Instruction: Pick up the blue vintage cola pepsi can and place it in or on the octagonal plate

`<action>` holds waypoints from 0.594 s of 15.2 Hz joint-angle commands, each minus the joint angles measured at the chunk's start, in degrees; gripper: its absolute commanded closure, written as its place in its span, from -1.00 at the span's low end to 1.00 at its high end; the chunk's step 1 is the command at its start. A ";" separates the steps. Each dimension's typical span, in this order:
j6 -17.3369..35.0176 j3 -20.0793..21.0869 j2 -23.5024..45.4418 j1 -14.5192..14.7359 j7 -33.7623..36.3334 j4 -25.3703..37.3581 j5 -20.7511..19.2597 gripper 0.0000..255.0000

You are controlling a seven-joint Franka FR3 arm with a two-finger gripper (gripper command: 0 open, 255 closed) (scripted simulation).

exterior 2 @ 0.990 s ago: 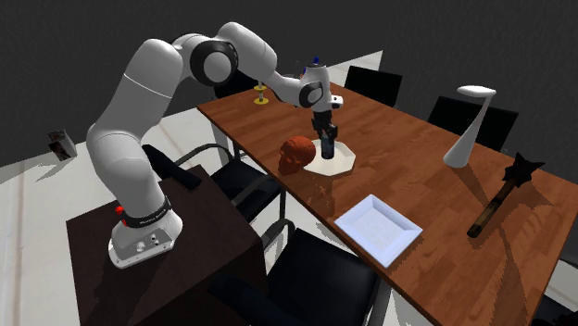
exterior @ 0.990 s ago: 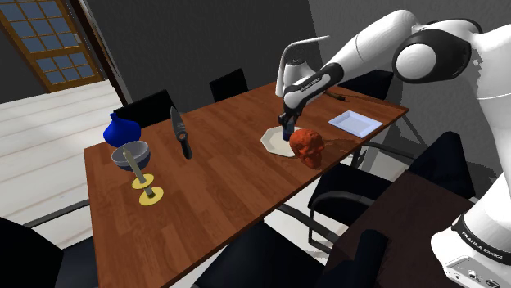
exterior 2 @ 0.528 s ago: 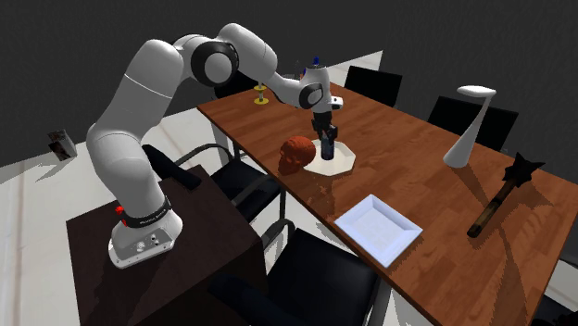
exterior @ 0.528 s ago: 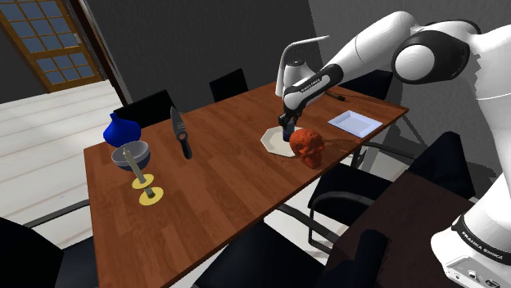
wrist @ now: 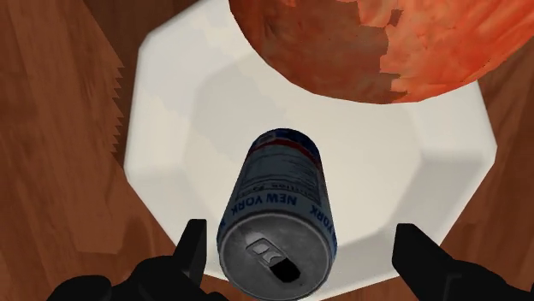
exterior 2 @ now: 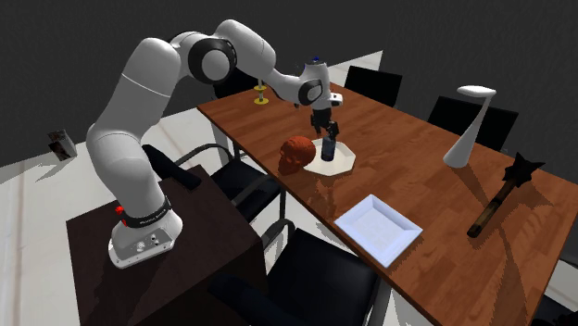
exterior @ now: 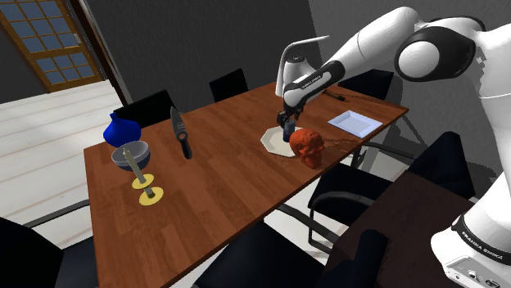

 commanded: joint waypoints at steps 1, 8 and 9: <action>-1.76 0.00 -3.19 0.21 -0.10 -1.43 -0.03 -1.00; -2.58 0.01 -4.35 0.34 -0.09 -1.79 -0.05 -1.00; -2.58 0.01 -4.35 0.34 -0.09 -1.79 -0.05 -1.00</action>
